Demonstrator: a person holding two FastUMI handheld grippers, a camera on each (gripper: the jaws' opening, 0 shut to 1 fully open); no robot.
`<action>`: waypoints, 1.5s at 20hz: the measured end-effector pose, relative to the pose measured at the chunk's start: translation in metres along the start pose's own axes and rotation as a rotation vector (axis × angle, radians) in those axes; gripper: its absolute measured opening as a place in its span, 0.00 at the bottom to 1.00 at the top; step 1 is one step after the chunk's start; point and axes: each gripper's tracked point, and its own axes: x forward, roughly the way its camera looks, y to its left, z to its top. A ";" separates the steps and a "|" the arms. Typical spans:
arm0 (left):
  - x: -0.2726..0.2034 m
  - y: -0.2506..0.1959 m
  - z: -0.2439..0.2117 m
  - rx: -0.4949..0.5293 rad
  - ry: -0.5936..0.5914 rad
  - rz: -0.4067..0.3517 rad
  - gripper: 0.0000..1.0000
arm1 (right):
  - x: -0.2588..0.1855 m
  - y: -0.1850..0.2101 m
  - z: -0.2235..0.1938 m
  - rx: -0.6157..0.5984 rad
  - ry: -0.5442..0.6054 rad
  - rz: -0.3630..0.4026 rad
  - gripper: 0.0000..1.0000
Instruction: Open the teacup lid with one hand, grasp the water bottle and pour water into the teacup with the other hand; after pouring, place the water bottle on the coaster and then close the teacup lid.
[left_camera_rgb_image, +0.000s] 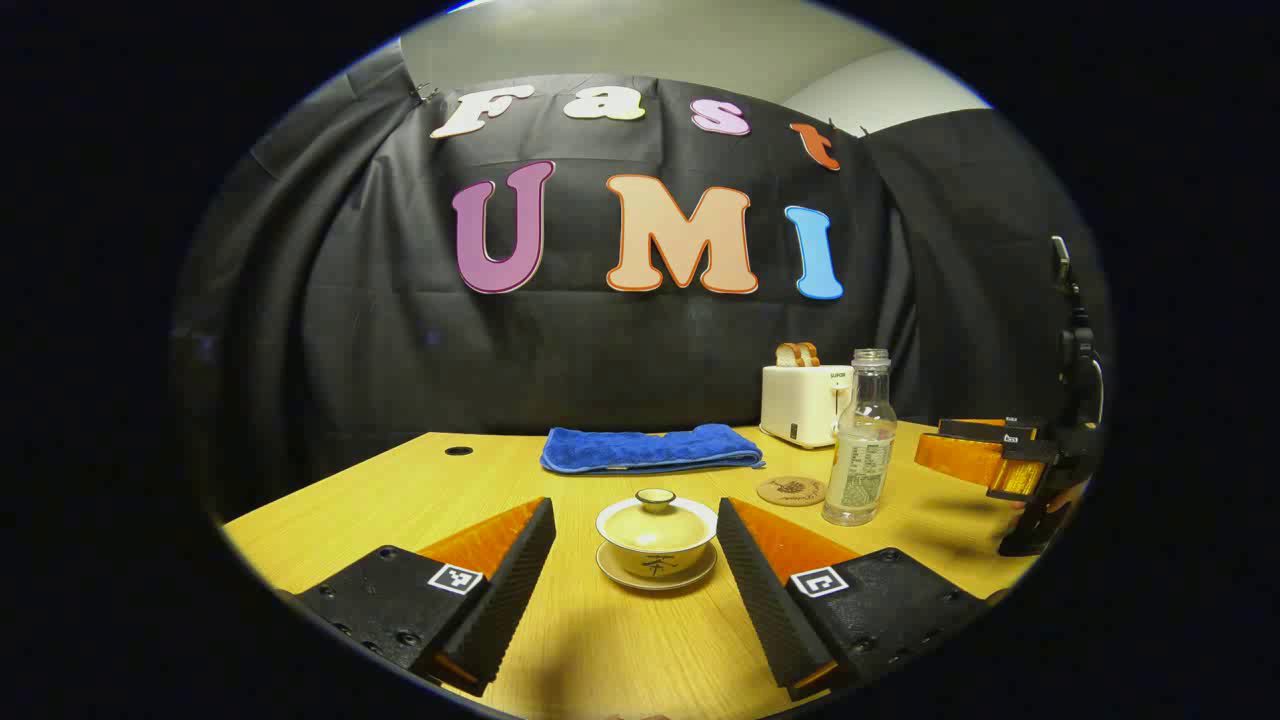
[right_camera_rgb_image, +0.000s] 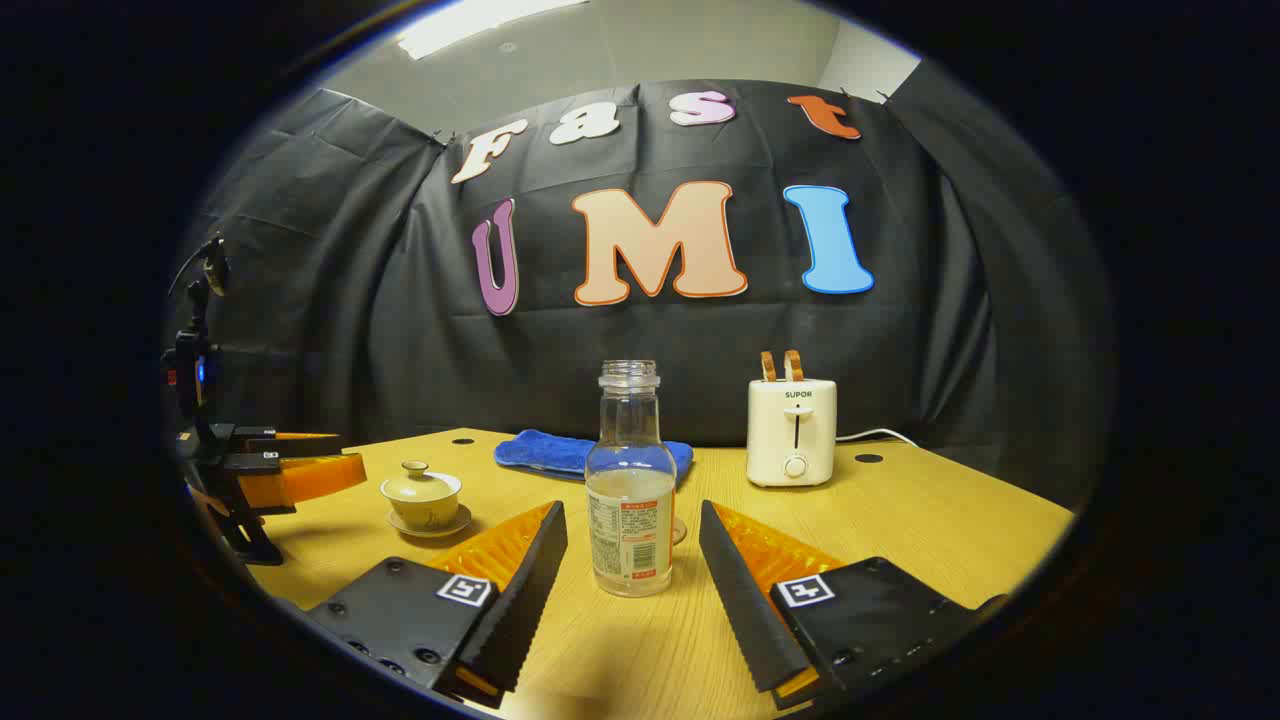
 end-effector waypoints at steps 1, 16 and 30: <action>0.000 0.003 0.001 0.000 -0.002 0.008 0.95 | -0.001 0.000 0.000 0.000 -0.001 -0.008 0.87; 0.000 0.003 0.002 0.000 -0.004 0.008 0.95 | 0.000 -0.004 0.001 0.002 0.001 -0.034 0.87; 0.027 -0.006 0.000 0.003 -0.003 -0.039 0.95 | 0.000 -0.005 -0.001 0.001 -0.001 -0.032 0.91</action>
